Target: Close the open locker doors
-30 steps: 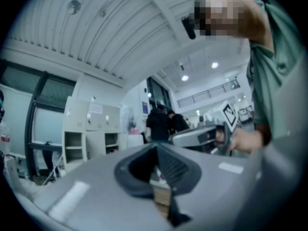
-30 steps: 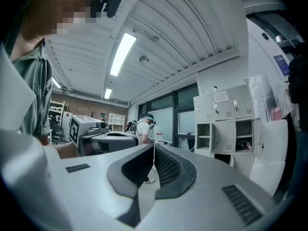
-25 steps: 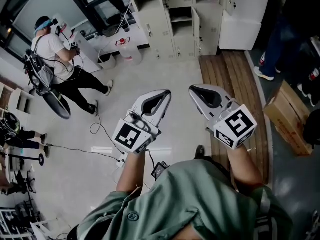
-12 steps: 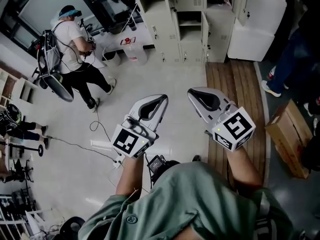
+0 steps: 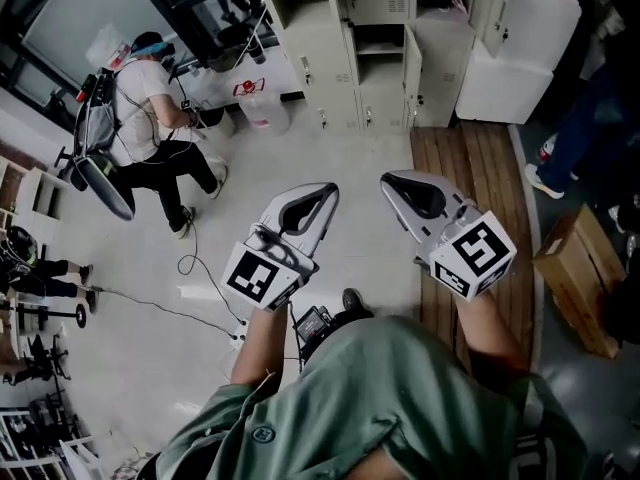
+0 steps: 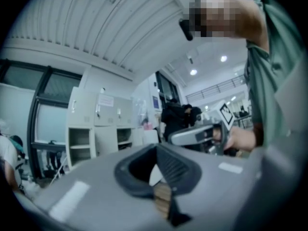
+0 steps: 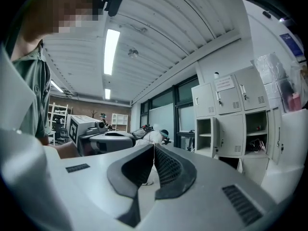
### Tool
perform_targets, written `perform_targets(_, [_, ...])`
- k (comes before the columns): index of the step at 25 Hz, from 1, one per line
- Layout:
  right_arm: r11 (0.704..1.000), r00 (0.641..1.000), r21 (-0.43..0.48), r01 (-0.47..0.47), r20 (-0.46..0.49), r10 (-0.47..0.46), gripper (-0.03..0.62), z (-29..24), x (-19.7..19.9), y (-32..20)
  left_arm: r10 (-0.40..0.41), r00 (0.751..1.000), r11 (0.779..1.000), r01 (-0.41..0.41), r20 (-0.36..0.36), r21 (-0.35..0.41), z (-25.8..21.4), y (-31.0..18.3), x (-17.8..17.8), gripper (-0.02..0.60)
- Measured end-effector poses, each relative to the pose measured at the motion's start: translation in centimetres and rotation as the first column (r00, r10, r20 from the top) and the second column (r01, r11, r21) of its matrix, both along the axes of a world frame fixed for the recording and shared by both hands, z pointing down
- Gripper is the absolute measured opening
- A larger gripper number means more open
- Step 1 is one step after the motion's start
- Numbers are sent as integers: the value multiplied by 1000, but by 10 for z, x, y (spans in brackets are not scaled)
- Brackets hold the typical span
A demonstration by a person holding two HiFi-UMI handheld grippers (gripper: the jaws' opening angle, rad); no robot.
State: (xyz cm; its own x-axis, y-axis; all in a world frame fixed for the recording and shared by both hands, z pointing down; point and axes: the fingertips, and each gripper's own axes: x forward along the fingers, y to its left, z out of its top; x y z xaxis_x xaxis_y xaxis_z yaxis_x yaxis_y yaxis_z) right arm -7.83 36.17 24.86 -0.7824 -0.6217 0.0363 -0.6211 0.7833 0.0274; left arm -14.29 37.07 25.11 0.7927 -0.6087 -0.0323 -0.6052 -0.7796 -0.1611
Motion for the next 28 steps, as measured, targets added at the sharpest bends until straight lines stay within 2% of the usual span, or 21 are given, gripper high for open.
perform_targets(5, [998, 998, 9, -55, -3, 55, 6, -5, -15, -55, 53, 998, 998, -52, -29, 32, -16, -55, -15, 2])
perform_targets(10, [995, 995, 15, -95, 0, 95, 6, -7, -38, -97, 108, 994, 994, -108, -30, 24, -15, -97, -33, 2])
perform_targets(16, [992, 992, 3, -128, -6, 128, 6, 1, -48, -140, 140, 989, 990, -140, -40, 10, -7, -139, -41, 2])
perform_targets(23, [993, 993, 11, -116, -5, 116, 6, -1, -44, -201, 128, 991, 992, -128, -33, 4, -2, -195, -38, 2])
perform_targets(28, [998, 998, 22, -63, -2, 63, 6, -2, -39, -250, 71, 997, 997, -71, -34, 16, -6, -242, -33, 2])
